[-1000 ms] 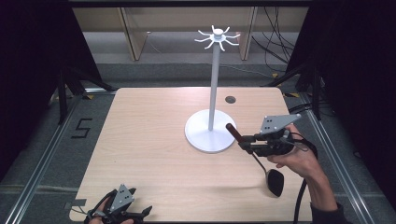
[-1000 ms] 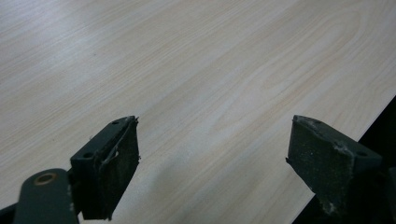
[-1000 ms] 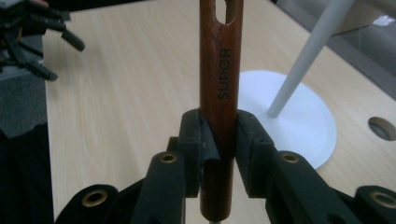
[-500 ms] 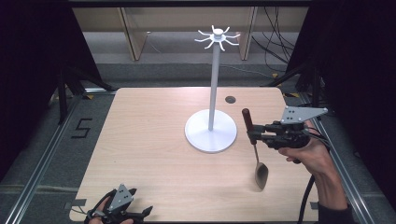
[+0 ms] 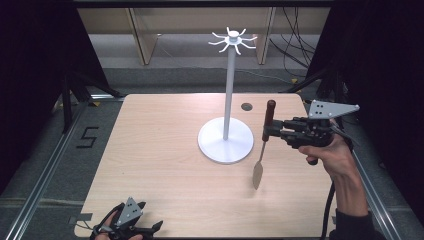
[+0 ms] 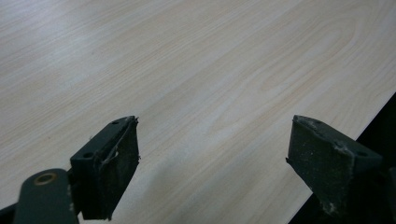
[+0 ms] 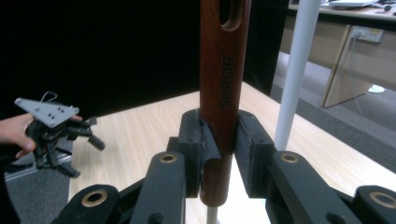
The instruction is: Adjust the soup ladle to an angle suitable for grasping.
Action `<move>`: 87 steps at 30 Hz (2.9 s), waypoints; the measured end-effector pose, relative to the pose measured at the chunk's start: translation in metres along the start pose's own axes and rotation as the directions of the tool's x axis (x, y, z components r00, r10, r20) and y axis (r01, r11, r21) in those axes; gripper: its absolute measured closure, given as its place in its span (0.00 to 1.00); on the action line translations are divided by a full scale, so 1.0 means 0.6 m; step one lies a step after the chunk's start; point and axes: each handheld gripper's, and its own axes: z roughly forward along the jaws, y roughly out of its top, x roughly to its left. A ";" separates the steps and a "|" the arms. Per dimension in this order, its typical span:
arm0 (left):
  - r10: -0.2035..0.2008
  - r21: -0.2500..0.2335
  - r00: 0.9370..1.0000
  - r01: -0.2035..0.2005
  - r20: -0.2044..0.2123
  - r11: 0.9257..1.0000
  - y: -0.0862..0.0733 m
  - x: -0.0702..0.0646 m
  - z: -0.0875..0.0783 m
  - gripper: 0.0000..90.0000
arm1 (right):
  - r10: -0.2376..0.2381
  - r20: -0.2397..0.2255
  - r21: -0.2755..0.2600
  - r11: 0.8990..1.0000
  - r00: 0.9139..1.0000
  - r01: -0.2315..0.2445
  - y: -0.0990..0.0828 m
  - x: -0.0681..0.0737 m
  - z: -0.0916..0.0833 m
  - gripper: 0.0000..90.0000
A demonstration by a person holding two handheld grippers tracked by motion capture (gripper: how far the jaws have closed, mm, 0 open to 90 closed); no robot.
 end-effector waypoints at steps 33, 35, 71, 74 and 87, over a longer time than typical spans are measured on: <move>-0.005 -0.015 1.000 0.005 -0.010 1.000 -0.001 -0.001 0.001 0.18 | 0.006 0.186 -0.001 1.000 0.983 -0.006 0.107 -0.046 0.026 0.82; -0.026 -0.025 1.000 0.026 0.005 0.999 -0.001 -0.003 0.003 0.18 | 0.006 0.202 -0.001 1.000 0.979 -0.006 0.115 -0.052 0.032 0.82; -0.023 -0.024 1.000 0.023 0.002 0.999 0.000 -0.004 0.002 0.18 | 0.022 0.251 0.023 0.999 0.968 -0.029 0.179 -0.068 0.074 0.82; -0.007 -0.022 1.000 0.007 0.004 1.000 -0.001 -0.003 0.001 0.18 | 0.034 0.247 0.023 0.999 0.968 -0.041 0.178 -0.071 0.074 0.82; -0.004 -0.023 1.000 0.004 0.003 1.000 0.000 -0.003 0.001 0.18 | 0.012 0.220 0.030 0.999 0.975 -0.019 0.183 -0.070 0.081 0.82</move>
